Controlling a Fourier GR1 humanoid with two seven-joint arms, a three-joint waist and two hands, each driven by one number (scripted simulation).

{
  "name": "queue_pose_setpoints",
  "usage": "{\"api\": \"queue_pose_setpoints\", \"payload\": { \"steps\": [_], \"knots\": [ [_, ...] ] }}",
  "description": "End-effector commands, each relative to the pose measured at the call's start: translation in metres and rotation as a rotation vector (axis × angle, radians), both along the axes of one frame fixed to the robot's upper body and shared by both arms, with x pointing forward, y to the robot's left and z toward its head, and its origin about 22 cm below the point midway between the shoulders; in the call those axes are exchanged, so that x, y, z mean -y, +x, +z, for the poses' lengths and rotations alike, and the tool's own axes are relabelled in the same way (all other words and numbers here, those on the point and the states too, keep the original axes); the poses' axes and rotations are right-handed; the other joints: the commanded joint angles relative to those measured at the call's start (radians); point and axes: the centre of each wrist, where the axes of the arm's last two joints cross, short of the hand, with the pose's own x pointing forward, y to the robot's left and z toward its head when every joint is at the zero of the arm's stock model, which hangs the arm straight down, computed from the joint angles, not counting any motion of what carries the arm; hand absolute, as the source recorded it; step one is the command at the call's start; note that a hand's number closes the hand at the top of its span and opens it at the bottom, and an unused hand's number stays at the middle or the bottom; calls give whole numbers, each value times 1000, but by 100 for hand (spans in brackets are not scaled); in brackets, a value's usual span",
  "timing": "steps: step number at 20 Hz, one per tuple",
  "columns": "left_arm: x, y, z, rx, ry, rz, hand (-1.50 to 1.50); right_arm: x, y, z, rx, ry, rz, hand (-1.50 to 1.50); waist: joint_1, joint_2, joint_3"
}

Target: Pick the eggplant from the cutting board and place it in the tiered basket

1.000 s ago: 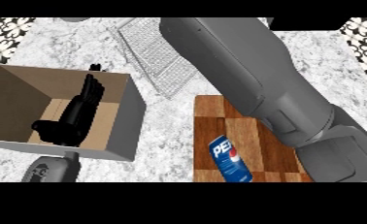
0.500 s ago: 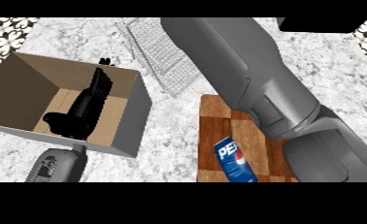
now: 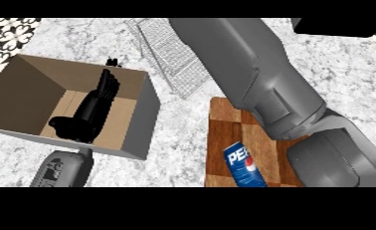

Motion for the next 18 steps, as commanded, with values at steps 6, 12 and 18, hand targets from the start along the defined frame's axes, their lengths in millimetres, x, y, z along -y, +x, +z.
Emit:
{"api": "queue_pose_setpoints", "payload": {
  "steps": [6,12,18],
  "knots": [
    [23,-13,-28,-128,10,-70,0,13,7,-1,-128,434,-124,-150,11,11,-7],
    [6,-9,-28,-125,33,-33,0,11,6,4,14,491,-163,-150,5,3,-8],
    [-2,-11,-30,-162,15,2,0,17,13,-1,211,341,-342,-150,-54,-17,-10]
  ]
}}
